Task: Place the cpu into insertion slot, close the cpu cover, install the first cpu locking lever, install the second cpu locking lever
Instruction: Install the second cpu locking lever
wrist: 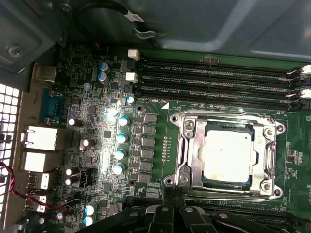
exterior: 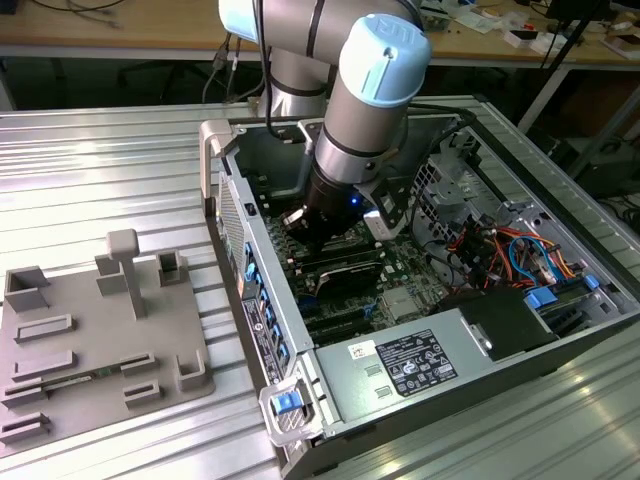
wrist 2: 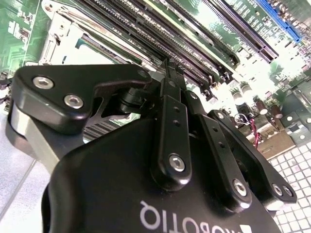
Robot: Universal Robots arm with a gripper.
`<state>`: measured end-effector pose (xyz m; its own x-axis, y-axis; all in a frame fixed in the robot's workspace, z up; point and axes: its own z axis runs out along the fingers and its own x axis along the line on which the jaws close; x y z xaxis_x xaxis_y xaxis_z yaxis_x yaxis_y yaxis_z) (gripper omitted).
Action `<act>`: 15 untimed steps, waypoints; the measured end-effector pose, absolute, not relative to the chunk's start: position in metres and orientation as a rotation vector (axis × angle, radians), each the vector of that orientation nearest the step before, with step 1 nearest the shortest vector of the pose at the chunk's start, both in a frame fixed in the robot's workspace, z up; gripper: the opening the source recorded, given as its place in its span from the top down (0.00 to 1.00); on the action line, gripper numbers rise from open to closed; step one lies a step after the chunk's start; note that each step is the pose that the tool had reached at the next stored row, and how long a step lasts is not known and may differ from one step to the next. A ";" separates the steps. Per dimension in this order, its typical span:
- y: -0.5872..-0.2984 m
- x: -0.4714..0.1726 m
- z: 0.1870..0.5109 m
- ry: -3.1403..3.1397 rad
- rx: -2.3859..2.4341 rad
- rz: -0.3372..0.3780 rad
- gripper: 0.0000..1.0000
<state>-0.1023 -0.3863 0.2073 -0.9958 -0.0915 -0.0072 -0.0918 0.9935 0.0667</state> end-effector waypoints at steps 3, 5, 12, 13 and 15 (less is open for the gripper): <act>-0.384 -0.102 0.207 3.132 -0.144 0.105 0.89; -0.383 -0.102 0.207 3.132 -0.144 0.105 0.89; -0.382 -0.102 0.206 3.132 -0.144 0.106 0.89; -0.382 -0.102 0.206 3.132 -0.144 0.106 0.89; -0.382 -0.102 0.205 3.132 -0.144 0.106 0.89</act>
